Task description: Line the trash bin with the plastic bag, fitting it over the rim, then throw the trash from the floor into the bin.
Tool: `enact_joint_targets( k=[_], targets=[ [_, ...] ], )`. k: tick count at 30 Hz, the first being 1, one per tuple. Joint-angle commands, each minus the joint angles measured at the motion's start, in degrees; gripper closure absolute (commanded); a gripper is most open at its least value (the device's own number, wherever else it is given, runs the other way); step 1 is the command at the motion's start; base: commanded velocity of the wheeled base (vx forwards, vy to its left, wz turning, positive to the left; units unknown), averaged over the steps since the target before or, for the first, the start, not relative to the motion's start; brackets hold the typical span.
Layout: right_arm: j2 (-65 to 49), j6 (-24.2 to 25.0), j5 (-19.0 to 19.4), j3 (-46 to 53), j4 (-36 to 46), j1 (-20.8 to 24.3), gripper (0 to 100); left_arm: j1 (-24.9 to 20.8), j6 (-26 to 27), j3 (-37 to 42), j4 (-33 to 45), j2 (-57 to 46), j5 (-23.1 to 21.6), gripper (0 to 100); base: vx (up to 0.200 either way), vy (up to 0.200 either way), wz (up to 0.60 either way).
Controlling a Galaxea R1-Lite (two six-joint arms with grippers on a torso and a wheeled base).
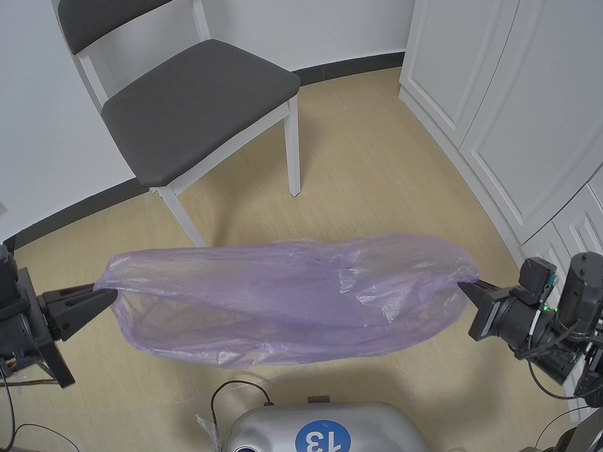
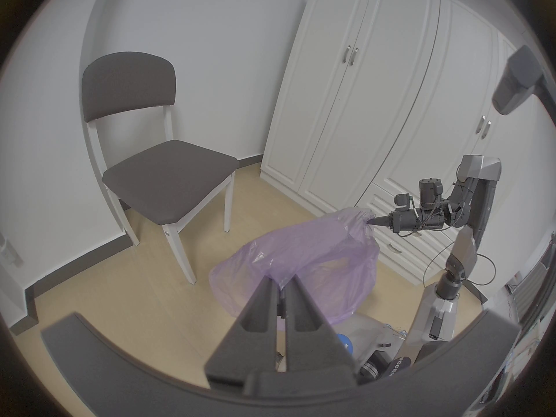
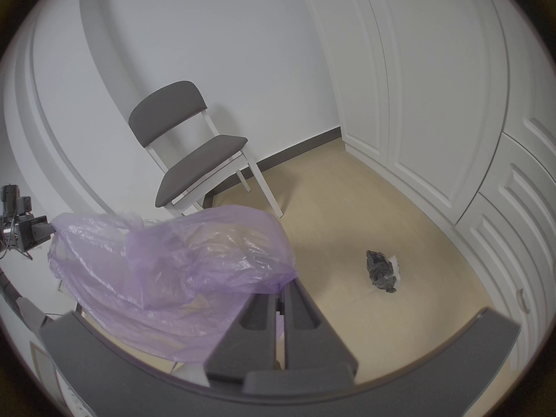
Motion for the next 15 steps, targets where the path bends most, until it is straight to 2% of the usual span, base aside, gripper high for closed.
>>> enact_joint_targets(
  k=[1,7,15],
  targets=[
    [-8.7,-0.1,-1.9,6.5,-0.2,3.2,100,-1.4,0.0,5.4,-0.1,-6.7,-0.6,100,0.000,0.000,0.00],
    [-17.6,-2.0,-1.1,12.1,0.8,3.3,100,-0.9,0.0,8.9,0.1,-12.2,-2.6,100,0.000,0.000,0.00],
    [-20.1,-3.4,0.9,13.4,3.0,4.0,100,-1.4,0.1,9.4,-0.1,-10.5,-4.1,100,0.000,0.000,0.00]
  ],
)
